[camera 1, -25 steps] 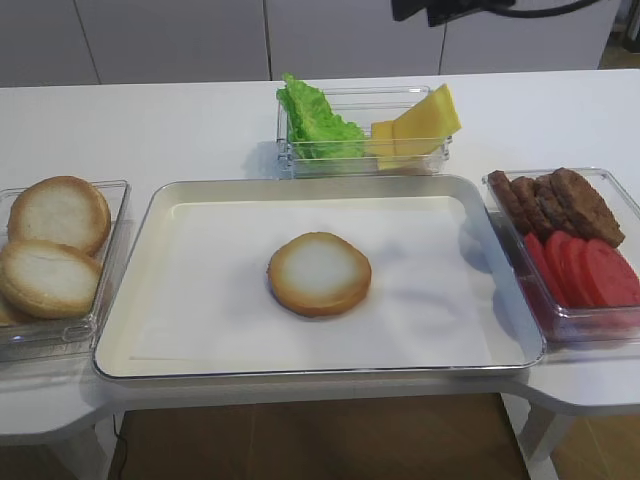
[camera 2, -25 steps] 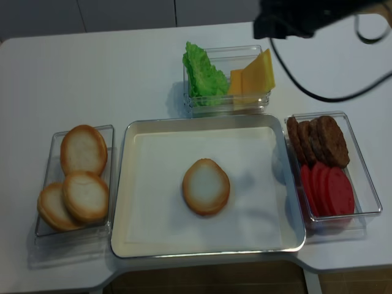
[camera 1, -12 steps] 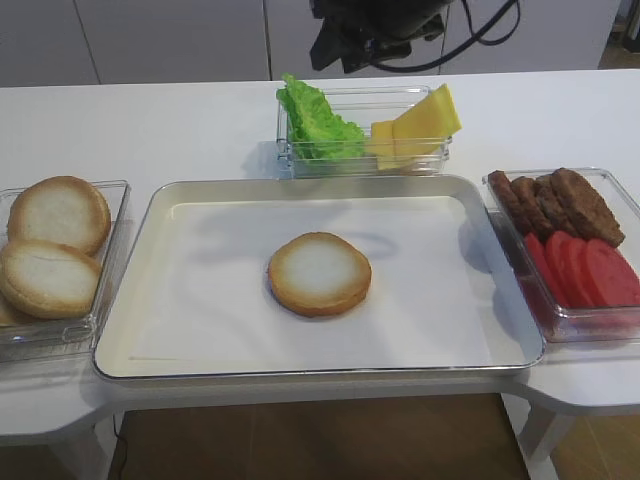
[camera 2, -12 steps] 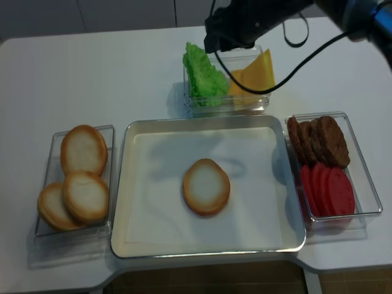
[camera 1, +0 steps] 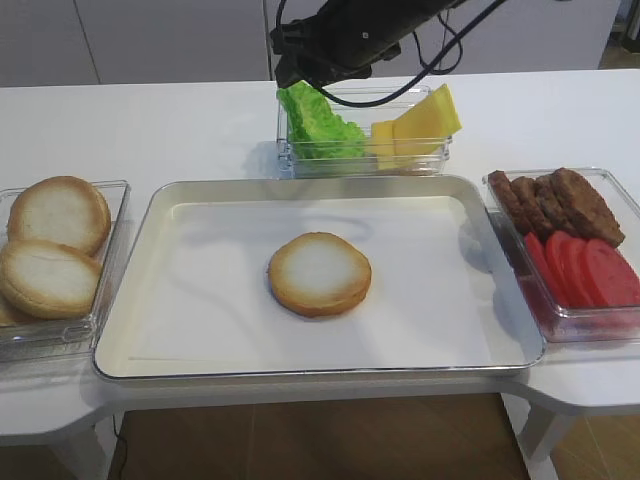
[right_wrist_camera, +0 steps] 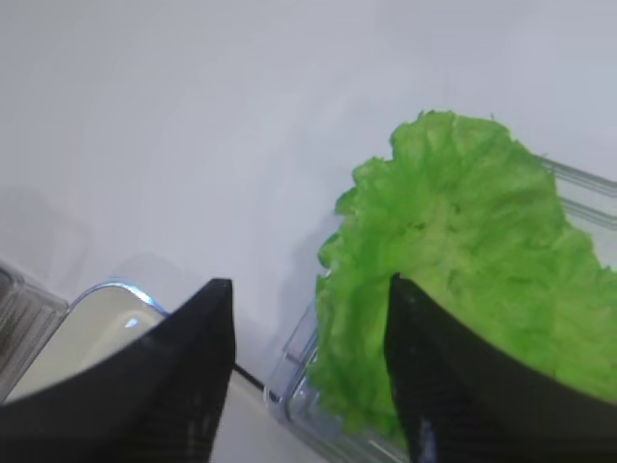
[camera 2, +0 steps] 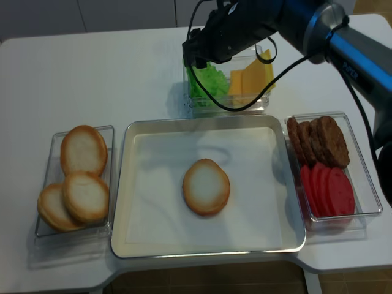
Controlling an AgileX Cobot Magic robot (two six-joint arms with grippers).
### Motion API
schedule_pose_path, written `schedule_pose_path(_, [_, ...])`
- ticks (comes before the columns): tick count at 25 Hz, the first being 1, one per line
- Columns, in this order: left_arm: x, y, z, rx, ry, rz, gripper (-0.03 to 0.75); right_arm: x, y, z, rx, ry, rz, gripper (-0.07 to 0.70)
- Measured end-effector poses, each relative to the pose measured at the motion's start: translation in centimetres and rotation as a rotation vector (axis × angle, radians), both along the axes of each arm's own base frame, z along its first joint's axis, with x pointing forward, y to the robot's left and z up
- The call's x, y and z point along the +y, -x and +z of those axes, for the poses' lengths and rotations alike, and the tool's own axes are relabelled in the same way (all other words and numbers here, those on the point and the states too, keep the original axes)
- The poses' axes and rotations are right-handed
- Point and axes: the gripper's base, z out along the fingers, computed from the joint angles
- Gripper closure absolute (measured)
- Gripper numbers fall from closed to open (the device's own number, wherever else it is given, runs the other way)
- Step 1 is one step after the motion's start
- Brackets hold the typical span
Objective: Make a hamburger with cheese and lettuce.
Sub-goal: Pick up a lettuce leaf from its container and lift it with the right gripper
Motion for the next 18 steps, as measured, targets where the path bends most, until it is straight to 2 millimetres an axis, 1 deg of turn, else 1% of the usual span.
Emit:
schedule_pose_path(10, [0.0,0.0,0.0,0.000,0.000,0.000,0.237,0.4,-1.7,-2.1,-0.048,-0.017,-0.072,0.232])
schedule_pose_path(13, [0.0,0.0,0.0,0.000,0.000,0.000,0.237,0.4,-1.9,-2.4,-0.060,-0.021,-0.088,0.232])
schedule_pose_path(18, [0.0,0.0,0.0,0.000,0.000,0.000,0.237,0.3,-2.2,-2.2,-0.085,-0.031,-0.107,0.233])
